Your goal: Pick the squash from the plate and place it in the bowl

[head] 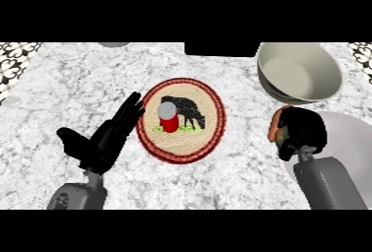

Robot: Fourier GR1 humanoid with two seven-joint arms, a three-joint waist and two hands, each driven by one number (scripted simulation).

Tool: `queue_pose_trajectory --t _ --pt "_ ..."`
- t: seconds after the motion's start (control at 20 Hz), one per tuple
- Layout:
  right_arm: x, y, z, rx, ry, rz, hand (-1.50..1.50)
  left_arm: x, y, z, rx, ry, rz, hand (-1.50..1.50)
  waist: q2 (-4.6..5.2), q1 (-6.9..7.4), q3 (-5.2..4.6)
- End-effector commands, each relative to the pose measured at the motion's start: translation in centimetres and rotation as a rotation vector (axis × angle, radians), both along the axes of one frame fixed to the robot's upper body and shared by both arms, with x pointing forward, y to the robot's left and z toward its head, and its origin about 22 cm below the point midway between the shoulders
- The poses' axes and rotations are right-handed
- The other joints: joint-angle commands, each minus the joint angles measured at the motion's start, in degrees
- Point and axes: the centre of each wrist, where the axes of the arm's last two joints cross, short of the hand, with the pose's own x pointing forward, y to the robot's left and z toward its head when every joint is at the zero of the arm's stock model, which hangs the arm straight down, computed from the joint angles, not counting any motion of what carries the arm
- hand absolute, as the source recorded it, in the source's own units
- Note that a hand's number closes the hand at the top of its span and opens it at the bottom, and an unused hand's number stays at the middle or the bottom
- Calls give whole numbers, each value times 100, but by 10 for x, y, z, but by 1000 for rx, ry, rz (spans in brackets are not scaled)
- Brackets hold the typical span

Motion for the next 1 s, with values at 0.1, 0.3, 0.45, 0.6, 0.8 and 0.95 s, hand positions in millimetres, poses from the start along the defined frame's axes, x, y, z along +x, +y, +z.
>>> queue_pose_trajectory --t 0.1,0.3,0.45,0.6,0.8,0.95 --pt "17 138 53 8 -43 -21 150 7 -14 -3 -1 8 6 0 54 5 95" --pt "-6 179 100 75 -146 -19 150 -3 7 -14 1 4 7 0 24 -34 96" --pt "-9 195 136 71 -268 -33 150 -7 -7 -4 0 -1 17 0 12 -68 99" --pt "-16 201 162 61 -381 -62 150 -5 21 0 -10 8 16 0 11 -114 98" --pt "-19 204 212 17 -434 -73 150 3 16 1 8 11 33 0 7 -170 97" --pt "-1 201 222 46 -460 -97 150 1 0 -5 7 2 32 0 35 -147 97"
